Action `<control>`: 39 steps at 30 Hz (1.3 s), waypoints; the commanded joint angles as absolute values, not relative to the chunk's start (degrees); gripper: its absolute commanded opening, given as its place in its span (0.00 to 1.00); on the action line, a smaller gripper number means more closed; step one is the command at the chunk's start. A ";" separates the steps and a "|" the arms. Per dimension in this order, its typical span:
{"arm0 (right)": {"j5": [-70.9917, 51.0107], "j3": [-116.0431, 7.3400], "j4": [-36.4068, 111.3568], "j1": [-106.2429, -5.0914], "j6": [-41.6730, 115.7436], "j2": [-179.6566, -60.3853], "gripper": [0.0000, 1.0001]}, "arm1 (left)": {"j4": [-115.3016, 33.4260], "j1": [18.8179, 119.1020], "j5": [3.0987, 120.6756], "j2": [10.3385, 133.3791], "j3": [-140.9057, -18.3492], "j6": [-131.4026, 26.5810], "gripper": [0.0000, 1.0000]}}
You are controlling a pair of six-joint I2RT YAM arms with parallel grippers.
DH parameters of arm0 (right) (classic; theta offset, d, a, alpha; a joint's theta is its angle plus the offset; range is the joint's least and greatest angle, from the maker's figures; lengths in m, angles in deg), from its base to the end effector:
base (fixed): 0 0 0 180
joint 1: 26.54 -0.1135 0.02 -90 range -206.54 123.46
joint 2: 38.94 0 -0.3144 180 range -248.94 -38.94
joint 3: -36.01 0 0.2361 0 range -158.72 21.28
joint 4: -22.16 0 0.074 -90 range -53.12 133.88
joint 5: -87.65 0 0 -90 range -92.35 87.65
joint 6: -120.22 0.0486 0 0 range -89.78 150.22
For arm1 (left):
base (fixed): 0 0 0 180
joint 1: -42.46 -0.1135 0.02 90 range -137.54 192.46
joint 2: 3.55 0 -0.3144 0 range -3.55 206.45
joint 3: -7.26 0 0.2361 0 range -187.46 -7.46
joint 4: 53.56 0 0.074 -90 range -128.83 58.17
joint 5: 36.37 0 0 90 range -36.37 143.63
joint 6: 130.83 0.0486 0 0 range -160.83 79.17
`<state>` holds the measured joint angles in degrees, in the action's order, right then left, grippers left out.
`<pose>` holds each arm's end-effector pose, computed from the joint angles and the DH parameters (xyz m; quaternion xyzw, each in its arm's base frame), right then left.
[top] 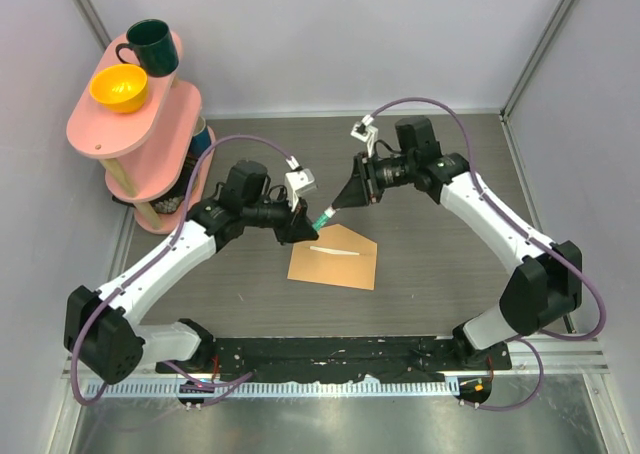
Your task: Place the letter into the envelope and seal it
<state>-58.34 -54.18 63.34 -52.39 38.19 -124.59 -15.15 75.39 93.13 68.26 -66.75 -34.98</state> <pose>0.2638 0.1726 0.3853 -0.3308 0.7466 0.5166 0.2573 0.1911 -0.1606 0.3554 0.4229 0.7410 -0.3927 0.3434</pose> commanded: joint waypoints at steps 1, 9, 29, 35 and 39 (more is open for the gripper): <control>-56.76 -60.70 63.68 -42.03 37.96 -125.51 0.01 | -15.72 75.16 93.79 64.14 -61.70 -36.87 0.00; -38.60 -68.37 77.92 -32.61 20.30 -132.98 0.01 | -13.43 73.22 93.53 62.19 -60.37 -36.26 0.00; -6.57 -53.34 58.07 -30.85 12.38 -148.45 0.06 | -17.56 71.46 93.97 60.26 -58.96 -39.25 0.00; -6.74 -50.79 55.43 -30.93 13.61 -149.42 0.18 | -17.48 71.11 93.79 60.09 -58.79 -39.08 0.00; -7.45 -49.47 55.42 -30.85 14.05 -149.16 0.35 | -17.04 71.20 93.79 60.17 -58.96 -38.72 0.00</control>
